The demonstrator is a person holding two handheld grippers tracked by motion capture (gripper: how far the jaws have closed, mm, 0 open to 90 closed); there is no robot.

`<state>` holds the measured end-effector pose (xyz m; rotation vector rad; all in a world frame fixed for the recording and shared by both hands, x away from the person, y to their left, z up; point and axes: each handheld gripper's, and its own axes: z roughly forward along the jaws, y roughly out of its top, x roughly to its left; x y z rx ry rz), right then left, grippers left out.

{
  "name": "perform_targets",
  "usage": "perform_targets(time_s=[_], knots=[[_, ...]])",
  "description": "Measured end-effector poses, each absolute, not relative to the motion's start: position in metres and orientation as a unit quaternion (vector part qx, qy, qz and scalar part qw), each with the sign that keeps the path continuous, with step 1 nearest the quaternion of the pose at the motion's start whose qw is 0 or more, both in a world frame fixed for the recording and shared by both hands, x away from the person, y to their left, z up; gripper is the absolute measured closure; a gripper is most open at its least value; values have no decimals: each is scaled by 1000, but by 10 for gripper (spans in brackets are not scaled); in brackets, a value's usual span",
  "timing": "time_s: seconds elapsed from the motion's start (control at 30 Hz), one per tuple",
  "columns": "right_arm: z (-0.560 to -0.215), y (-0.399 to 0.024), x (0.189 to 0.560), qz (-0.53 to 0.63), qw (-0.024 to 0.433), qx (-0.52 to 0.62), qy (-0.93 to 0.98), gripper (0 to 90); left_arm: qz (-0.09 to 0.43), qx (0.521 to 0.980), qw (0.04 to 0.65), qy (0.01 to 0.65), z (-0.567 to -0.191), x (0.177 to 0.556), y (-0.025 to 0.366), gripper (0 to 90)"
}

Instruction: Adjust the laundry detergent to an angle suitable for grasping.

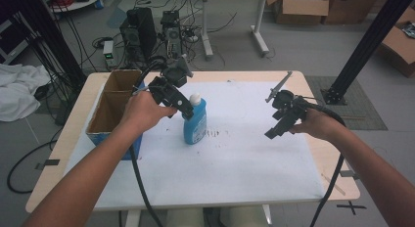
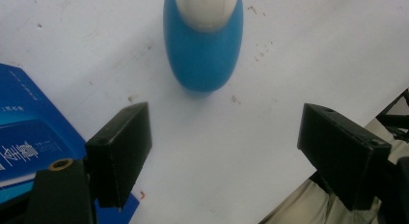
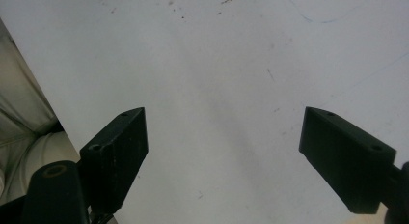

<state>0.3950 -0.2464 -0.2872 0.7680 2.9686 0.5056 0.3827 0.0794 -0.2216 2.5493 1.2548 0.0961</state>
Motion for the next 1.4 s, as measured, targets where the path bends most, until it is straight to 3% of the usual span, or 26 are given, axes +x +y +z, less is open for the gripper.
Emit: perform_targets(time_s=[1.4], knots=[[-286, -241, 397, 157, 18, 240, 958, 173, 41, 881, 159, 444, -217, 382, 86, 197]])
